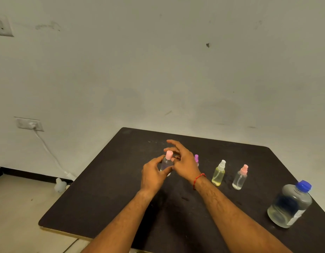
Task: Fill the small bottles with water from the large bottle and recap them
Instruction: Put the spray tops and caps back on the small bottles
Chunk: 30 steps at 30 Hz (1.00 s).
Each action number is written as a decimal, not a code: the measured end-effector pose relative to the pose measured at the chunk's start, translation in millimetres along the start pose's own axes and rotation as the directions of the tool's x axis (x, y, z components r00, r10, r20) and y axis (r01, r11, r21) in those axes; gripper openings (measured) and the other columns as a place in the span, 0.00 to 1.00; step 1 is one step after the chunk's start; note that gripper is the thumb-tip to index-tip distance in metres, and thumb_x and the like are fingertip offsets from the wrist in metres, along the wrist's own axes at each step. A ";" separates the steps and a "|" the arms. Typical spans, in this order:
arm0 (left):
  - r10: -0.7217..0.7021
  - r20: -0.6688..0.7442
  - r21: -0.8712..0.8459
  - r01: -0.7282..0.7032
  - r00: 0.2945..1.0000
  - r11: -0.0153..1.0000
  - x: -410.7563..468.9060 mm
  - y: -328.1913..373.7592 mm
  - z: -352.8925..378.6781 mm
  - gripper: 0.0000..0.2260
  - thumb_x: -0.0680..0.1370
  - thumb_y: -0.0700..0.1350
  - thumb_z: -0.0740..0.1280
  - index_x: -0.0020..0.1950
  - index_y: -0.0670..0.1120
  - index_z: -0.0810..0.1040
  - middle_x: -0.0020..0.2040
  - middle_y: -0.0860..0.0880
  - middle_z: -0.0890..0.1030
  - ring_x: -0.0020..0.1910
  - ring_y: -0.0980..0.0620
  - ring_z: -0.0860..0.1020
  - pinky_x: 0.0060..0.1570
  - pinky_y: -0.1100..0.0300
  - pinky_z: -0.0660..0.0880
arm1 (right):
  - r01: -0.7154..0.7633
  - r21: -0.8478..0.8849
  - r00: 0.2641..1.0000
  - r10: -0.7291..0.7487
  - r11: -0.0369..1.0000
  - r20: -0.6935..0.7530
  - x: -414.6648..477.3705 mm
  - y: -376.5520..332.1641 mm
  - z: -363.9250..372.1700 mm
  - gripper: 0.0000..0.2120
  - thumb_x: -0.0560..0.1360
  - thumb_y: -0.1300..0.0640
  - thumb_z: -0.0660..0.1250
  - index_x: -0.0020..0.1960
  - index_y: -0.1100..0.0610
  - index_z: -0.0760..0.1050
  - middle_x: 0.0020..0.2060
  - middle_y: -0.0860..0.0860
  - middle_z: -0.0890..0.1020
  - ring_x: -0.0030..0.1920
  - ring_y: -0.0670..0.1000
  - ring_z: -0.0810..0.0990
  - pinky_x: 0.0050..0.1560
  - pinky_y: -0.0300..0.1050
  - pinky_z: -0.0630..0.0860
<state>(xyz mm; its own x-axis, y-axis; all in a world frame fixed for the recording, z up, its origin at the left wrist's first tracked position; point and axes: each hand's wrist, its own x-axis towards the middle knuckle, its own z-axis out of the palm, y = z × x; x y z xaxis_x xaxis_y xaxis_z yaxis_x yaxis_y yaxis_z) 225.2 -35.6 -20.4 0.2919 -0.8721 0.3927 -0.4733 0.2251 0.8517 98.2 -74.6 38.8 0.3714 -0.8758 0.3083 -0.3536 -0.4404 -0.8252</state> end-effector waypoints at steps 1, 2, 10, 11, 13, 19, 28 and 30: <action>0.004 -0.002 -0.007 -0.004 1.000 1.000 -0.1 1.3 0.2 0.21 0.73 0.52 0.77 0.65 0.52 0.81 0.56 0.58 0.84 0.54 0.60 0.81 0.52 0.70 0.76 | -0.010 -0.003 1.000 0.010 1.000 -0.018 0.0 0.5 0.3 0.32 0.72 0.73 0.66 0.67 0.44 0.72 0.55 0.44 0.82 0.60 0.44 0.79 0.59 0.42 0.78; 0.002 -0.005 -0.015 -0.002 1.000 1.000 -0.5 2.4 0.1 0.21 0.73 0.52 0.77 0.65 0.52 0.81 0.55 0.58 0.84 0.53 0.61 0.81 0.51 0.72 0.75 | -0.018 -0.001 0.999 0.018 1.000 -0.043 -0.2 0.2 0.5 0.30 0.72 0.73 0.66 0.65 0.45 0.74 0.54 0.45 0.83 0.58 0.44 0.80 0.58 0.43 0.79; 0.022 0.001 -0.040 -0.022 1.000 0.999 -3.6 -1.5 -1.2 0.21 0.72 0.52 0.77 0.64 0.54 0.82 0.54 0.59 0.85 0.54 0.63 0.81 0.55 0.67 0.78 | -0.029 -0.047 0.999 0.030 0.998 0.011 2.2 4.0 0.0 0.20 0.75 0.68 0.67 0.60 0.47 0.79 0.56 0.47 0.81 0.58 0.45 0.78 0.60 0.42 0.77; 0.021 0.002 -0.036 -0.021 1.000 0.999 -3.2 -1.6 -1.7 0.21 0.72 0.52 0.77 0.64 0.53 0.82 0.54 0.59 0.85 0.54 0.63 0.81 0.55 0.67 0.78 | -0.028 -0.039 0.999 0.030 0.999 0.040 2.9 4.4 -0.6 0.19 0.76 0.67 0.67 0.61 0.48 0.79 0.57 0.46 0.81 0.59 0.45 0.78 0.61 0.43 0.77; 0.014 0.007 -0.028 -0.014 1.000 1.000 -2.4 0.1 -2.8 0.22 0.72 0.50 0.78 0.65 0.52 0.81 0.55 0.59 0.84 0.53 0.63 0.81 0.54 0.70 0.77 | -0.029 -0.007 0.997 0.030 1.000 0.072 2.5 4.4 -2.0 0.17 0.77 0.65 0.67 0.61 0.50 0.79 0.56 0.46 0.82 0.60 0.45 0.78 0.60 0.42 0.77; 0.040 0.040 0.024 -0.041 0.998 0.999 -1.1 1.6 -5.9 0.17 0.73 0.51 0.77 0.62 0.56 0.83 0.47 0.62 0.85 0.44 0.65 0.82 0.45 0.68 0.79 | -0.047 -0.063 0.997 0.043 0.997 -0.059 -0.3 7.9 3.4 0.13 0.75 0.62 0.71 0.57 0.49 0.82 0.51 0.48 0.81 0.52 0.44 0.80 0.50 0.31 0.77; 0.041 0.034 0.061 -0.043 0.999 0.997 3.6 -1.0 4.8 0.07 0.74 0.51 0.75 0.51 0.54 0.85 0.36 0.57 0.84 0.35 0.57 0.82 0.37 0.53 0.81 | -0.103 -0.221 0.952 0.031 0.970 -0.306 -9.6 6.2 18.4 0.11 0.77 0.60 0.69 0.58 0.51 0.82 0.48 0.52 0.79 0.48 0.47 0.78 0.58 0.22 0.66; 0.042 0.033 0.058 -0.044 0.999 0.997 5.2 -3.9 8.0 0.07 0.75 0.51 0.75 0.51 0.54 0.85 0.37 0.57 0.84 0.37 0.58 0.82 0.39 0.51 0.82 | -0.122 -0.207 0.943 0.049 0.971 -0.329 -8.7 8.1 19.3 0.11 0.77 0.60 0.68 0.58 0.52 0.82 0.48 0.53 0.79 0.47 0.47 0.76 0.53 0.13 0.53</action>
<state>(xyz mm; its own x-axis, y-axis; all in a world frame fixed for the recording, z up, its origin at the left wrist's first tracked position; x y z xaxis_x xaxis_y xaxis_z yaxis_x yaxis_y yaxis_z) 221.9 -44.5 -24.4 0.2441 -0.8757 0.4166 -0.5329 0.2378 0.8121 108.7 -66.8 20.3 0.0506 -0.9123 0.4063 -0.5662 -0.3614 -0.7409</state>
